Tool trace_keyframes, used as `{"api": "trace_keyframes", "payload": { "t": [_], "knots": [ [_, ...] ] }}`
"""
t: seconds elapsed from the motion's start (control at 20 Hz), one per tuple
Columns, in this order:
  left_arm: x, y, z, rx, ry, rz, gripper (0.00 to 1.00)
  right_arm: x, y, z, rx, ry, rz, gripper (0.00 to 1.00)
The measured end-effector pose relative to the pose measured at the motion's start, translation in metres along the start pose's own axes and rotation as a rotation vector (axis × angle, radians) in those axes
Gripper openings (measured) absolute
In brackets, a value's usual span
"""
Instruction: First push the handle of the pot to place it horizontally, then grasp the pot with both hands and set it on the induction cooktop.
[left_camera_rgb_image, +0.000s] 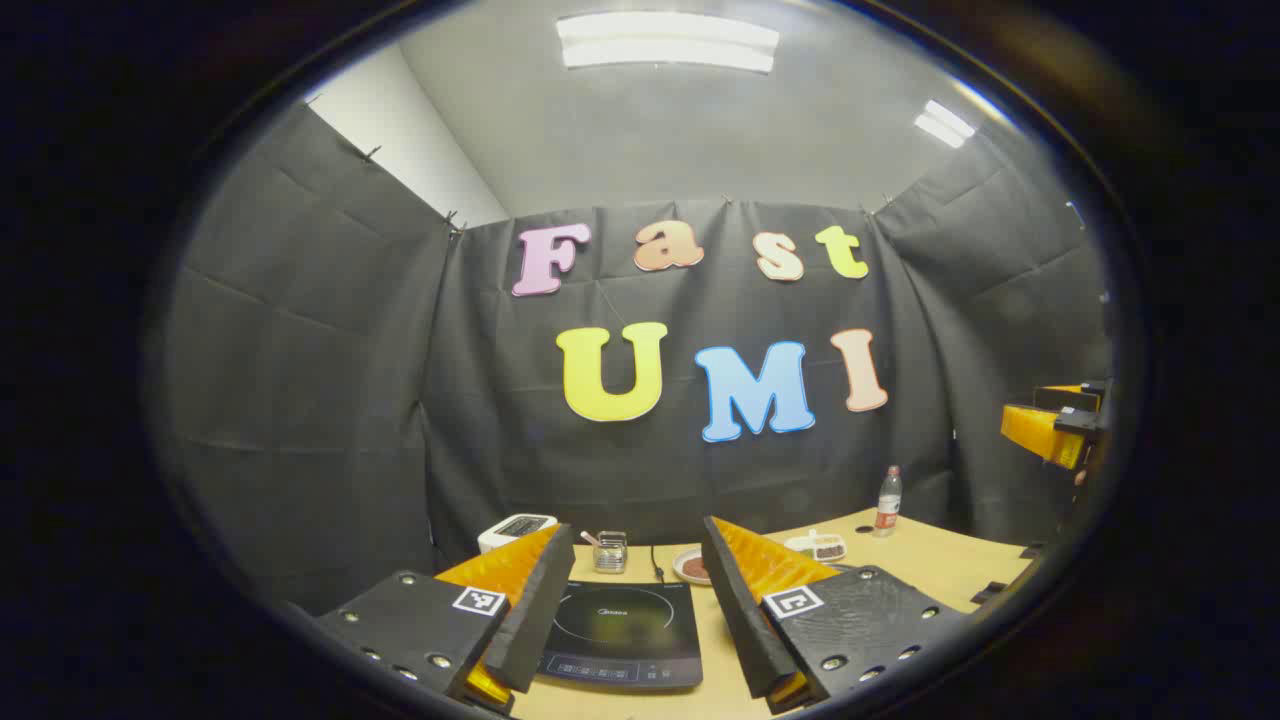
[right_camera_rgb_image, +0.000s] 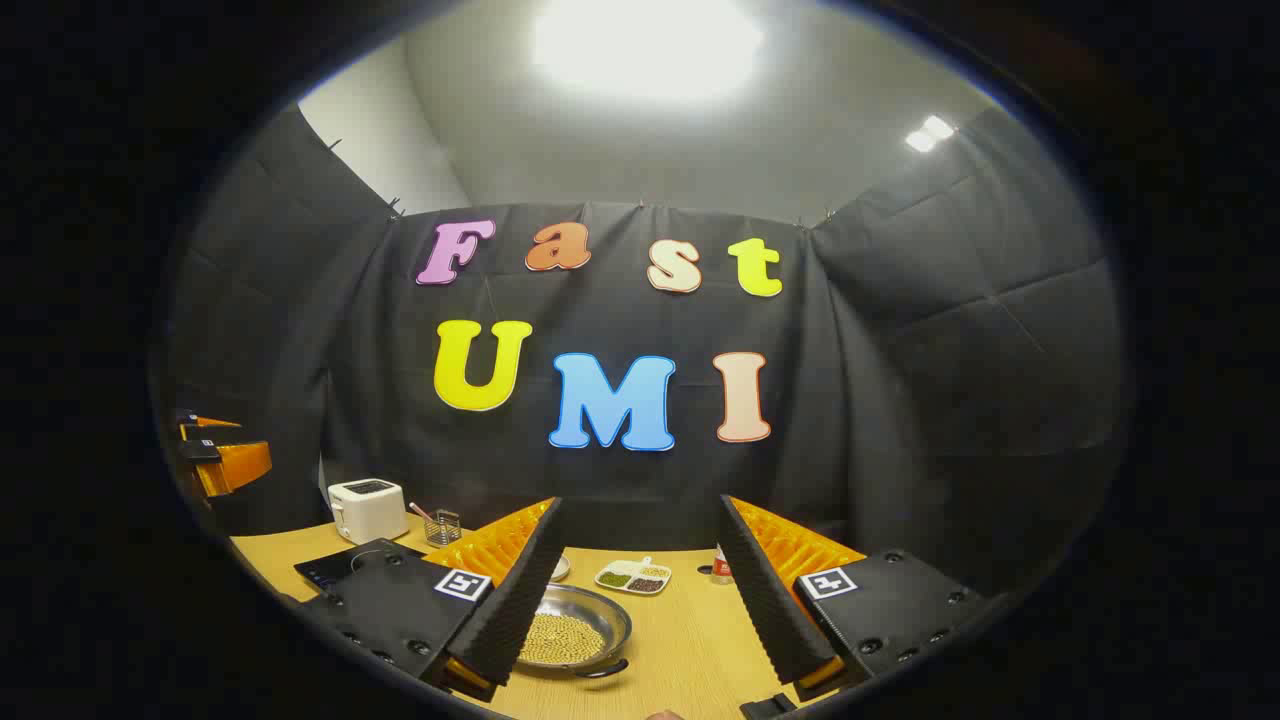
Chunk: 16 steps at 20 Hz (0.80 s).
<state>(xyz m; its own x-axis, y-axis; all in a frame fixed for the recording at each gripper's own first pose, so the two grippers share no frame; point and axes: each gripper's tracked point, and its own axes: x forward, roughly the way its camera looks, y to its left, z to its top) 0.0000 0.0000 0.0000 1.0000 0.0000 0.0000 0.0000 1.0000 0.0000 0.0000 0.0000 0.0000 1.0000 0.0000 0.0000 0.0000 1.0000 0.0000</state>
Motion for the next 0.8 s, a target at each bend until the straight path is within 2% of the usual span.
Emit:
{"api": "trace_keyframes", "payload": {
  "t": [0.1,0.2,0.25,0.75,0.8],
  "knots": [
    [-0.001,-0.003,0.000,-0.002,-0.002,0.000,0.75,-0.001,0.000,0.003,0.002,-0.010,0.003,0.92],
    [-0.002,-0.005,-0.001,-0.003,0.001,-0.001,0.75,-0.002,0.001,0.002,-0.005,-0.016,0.004,0.92],
    [-0.003,-0.005,-0.002,-0.003,0.002,0.000,0.75,-0.002,0.000,0.001,-0.010,-0.015,0.006,0.96],
    [-0.004,-0.009,0.006,0.008,-0.016,0.004,0.75,-0.001,-0.004,-0.008,0.008,0.015,0.001,0.96],
    [-0.005,-0.010,0.006,0.009,-0.018,0.004,0.75,-0.001,-0.004,-0.009,0.011,0.020,0.000,0.92]
  ]
}}
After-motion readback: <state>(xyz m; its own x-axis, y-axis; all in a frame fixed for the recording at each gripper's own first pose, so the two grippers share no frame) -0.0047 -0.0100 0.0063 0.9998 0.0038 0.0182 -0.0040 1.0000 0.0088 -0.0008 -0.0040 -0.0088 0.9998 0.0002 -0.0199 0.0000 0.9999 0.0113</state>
